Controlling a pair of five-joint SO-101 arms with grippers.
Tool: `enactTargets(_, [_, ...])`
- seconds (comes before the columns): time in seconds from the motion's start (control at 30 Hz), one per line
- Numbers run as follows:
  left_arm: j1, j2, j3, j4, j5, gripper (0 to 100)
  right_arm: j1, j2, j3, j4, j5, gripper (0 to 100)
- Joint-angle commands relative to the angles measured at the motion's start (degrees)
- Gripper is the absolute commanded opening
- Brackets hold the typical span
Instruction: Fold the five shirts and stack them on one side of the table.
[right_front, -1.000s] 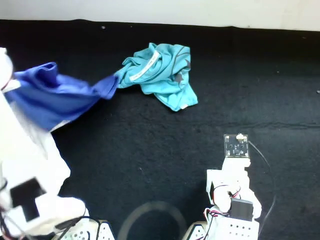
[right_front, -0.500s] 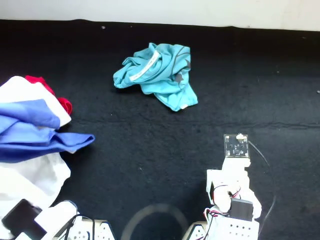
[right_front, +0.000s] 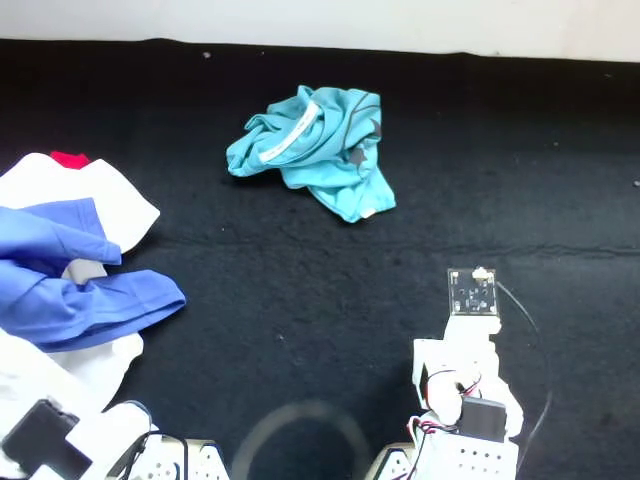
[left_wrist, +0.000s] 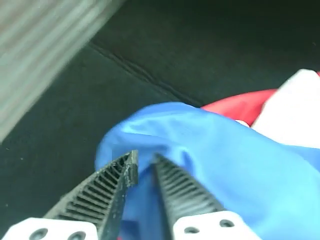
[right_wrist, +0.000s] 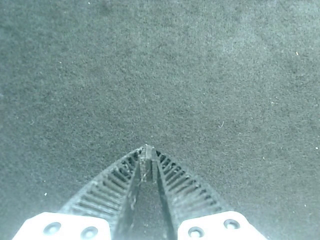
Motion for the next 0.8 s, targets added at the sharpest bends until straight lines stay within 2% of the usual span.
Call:
enactTargets(0.0, [-1.4, -2.7, -4.1, -1.1, -0.4, 28, 0.6, -0.6, 7.1, 0.5, -0.3, 0.6])
enactTargets(0.13, [-0.6, -5.5, -9.3, 2.8, -0.3, 30, 0.6, -0.6, 7.1, 0.5, -0.3, 0.6])
enactTargets(0.27, [4.4, -10.2, -10.2, 9.8, -0.3, 30, 0.6, -0.6, 7.1, 0.5, -0.3, 0.6])
enactTargets(0.43, [16.0, -15.2, -10.1, 28.4, -0.3, 30, 0.6, -0.6, 7.1, 0.5, -0.3, 0.6])
enactTargets(0.57, [27.4, -14.1, -8.9, 41.3, -0.3, 30, 0.6, -0.6, 7.1, 0.5, -0.3, 0.6])
enactTargets(0.67, [33.7, -12.3, -2.2, 42.5, -0.4, 30, 0.6, -0.6, 7.1, 0.5, -0.3, 0.6])
enactTargets(0.77, [37.1, -9.0, 8.1, 37.2, -0.4, 30, 0.6, -0.6, 7.1, 0.5, -0.3, 0.6])
